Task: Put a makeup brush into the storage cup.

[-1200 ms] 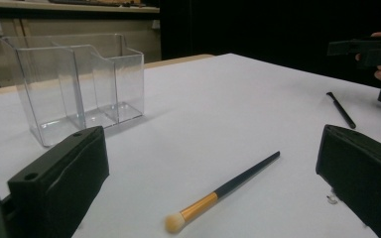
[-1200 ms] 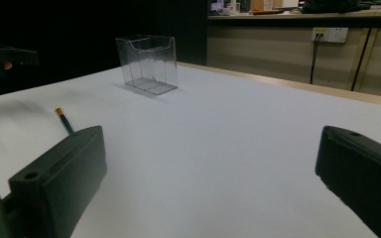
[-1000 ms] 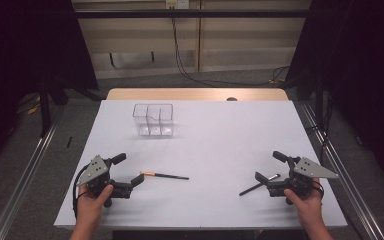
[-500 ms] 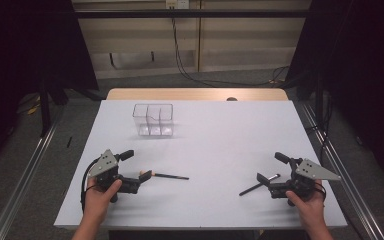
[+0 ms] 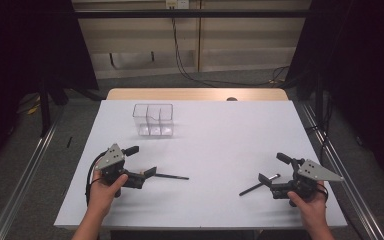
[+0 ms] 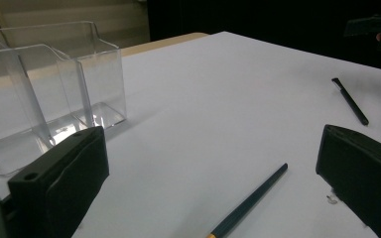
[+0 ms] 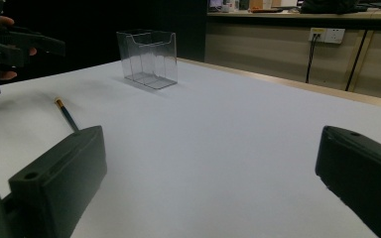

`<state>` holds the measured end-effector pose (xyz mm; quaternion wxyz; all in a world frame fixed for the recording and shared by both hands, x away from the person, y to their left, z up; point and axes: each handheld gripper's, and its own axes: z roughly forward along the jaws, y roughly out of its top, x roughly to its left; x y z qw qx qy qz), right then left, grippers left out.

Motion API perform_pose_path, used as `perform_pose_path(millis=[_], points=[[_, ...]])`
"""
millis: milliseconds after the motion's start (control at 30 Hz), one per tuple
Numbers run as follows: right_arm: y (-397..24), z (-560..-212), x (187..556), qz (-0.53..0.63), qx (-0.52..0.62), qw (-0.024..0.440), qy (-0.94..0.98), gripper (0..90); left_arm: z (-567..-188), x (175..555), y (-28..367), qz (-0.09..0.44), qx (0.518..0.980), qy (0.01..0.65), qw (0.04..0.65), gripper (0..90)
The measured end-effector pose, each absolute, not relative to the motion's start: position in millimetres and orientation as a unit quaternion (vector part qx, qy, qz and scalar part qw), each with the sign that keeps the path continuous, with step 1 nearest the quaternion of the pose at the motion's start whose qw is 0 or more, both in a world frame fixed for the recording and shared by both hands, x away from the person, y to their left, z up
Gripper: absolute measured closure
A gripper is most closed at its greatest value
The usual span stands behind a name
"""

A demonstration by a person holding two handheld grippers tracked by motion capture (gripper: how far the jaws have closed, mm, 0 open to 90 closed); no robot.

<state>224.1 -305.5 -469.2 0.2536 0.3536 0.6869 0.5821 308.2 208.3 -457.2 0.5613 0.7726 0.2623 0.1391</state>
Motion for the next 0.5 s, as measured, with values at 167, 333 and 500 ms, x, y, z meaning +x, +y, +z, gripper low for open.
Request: perform_pose_path(millis=[167,333,500], points=[[-307,-469,223,0.58,0.353,0.254,0.689,0.0,-458,314,203,0.13,0.782,0.257,0.552,0.0],[-307,-469,222,0.577,0.351,0.255,0.692,0.0,-458,320,197,0.126,0.795,0.254,0.536,0.0],[-309,-469,220,0.576,0.354,0.256,0.691,0.0,-458,329,189,0.101,0.815,0.26,0.509,0.0]])
